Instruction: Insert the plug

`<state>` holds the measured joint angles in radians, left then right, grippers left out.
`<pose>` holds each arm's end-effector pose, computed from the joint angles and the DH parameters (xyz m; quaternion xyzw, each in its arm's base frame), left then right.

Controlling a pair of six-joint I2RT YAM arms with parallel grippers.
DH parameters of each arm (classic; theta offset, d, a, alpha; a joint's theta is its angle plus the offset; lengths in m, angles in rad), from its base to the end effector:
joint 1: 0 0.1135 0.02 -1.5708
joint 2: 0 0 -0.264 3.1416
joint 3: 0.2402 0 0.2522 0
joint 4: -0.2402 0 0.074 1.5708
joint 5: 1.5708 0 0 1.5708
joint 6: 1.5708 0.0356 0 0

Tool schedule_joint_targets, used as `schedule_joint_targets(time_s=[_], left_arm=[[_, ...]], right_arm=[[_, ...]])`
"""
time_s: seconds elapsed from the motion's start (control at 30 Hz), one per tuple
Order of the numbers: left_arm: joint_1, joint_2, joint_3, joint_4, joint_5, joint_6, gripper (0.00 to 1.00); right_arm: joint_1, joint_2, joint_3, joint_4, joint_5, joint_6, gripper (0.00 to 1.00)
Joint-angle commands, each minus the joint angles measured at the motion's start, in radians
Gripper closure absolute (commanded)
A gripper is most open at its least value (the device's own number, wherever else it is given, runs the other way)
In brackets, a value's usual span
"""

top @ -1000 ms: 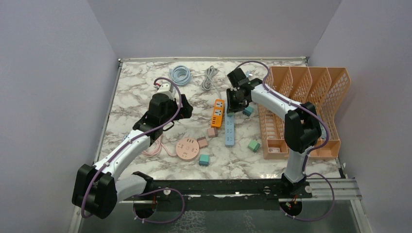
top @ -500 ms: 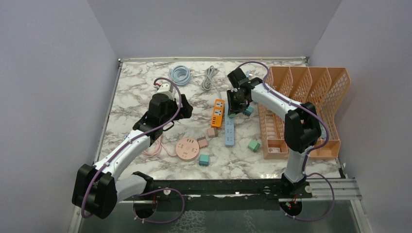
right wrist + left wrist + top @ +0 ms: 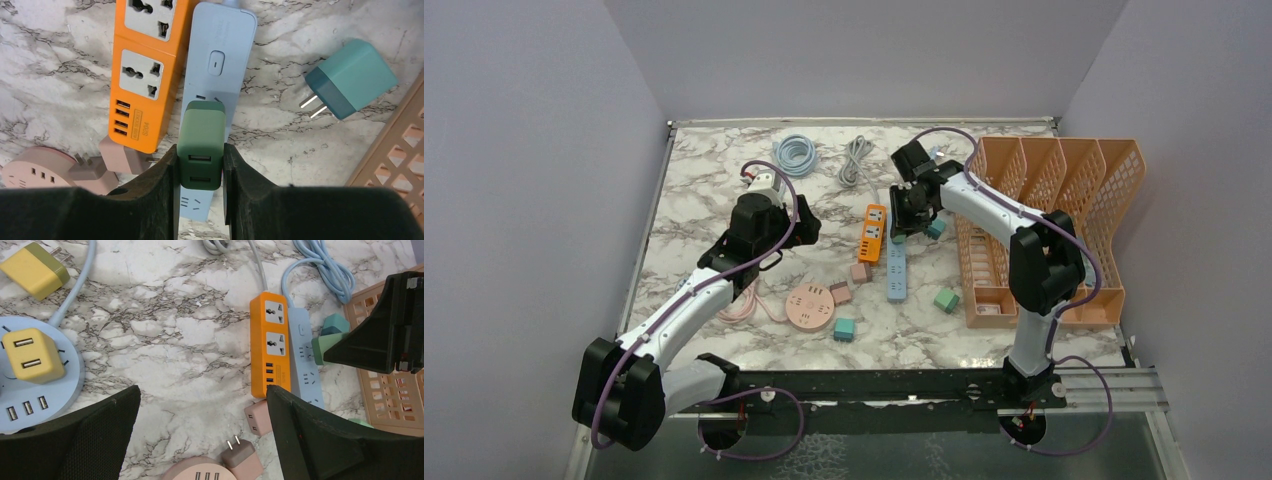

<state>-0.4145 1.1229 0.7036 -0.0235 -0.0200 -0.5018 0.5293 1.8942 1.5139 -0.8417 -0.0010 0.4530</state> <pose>0.2317 -0.1012 0.2596 -0.0422 0.8440 -0.2288 0.4832 0.3376 0.1975 0.2256 -0.0376 0.9841 0.0823 0.1528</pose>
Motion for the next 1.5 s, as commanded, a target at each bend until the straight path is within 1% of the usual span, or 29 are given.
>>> schedule_joint_targets(time_s=[0.0,0.13,0.4,0.53,0.83,1.03,1.23,1.37,1.47], left_arm=[[-0.002,-0.004,-0.006,0.023,-0.019,0.008,0.01],[-0.001,-0.002,-0.003,0.025,-0.019,0.007,0.01],[-0.002,0.001,-0.003,0.020,-0.017,0.007,0.01],[-0.001,0.002,0.002,0.021,-0.017,0.007,0.01],[-0.001,0.005,0.005,0.022,-0.019,0.011,0.01],[-0.001,0.003,0.004,0.019,-0.023,0.013,0.01],[-0.001,0.002,0.001,0.020,-0.026,0.014,0.01],[-0.001,0.005,-0.001,0.023,-0.027,0.014,0.01],[-0.001,0.005,-0.001,0.023,-0.028,0.016,0.01]], right_arm=[[0.005,-0.058,0.026,0.004,0.044,0.009,0.99],[0.004,-0.024,0.023,-0.010,0.012,0.017,0.99],[0.005,0.003,-0.009,0.033,-0.056,0.018,0.99],[0.005,0.022,-0.012,0.029,-0.076,0.017,0.99],[0.005,0.054,-0.032,0.020,-0.037,0.009,0.99],[0.005,0.066,-0.038,0.011,0.050,0.017,0.99],[0.005,0.045,-0.044,0.025,0.124,0.040,0.99],[0.006,0.025,-0.063,0.056,0.136,0.053,0.99],[0.006,0.018,-0.082,0.085,0.111,0.053,0.99]])
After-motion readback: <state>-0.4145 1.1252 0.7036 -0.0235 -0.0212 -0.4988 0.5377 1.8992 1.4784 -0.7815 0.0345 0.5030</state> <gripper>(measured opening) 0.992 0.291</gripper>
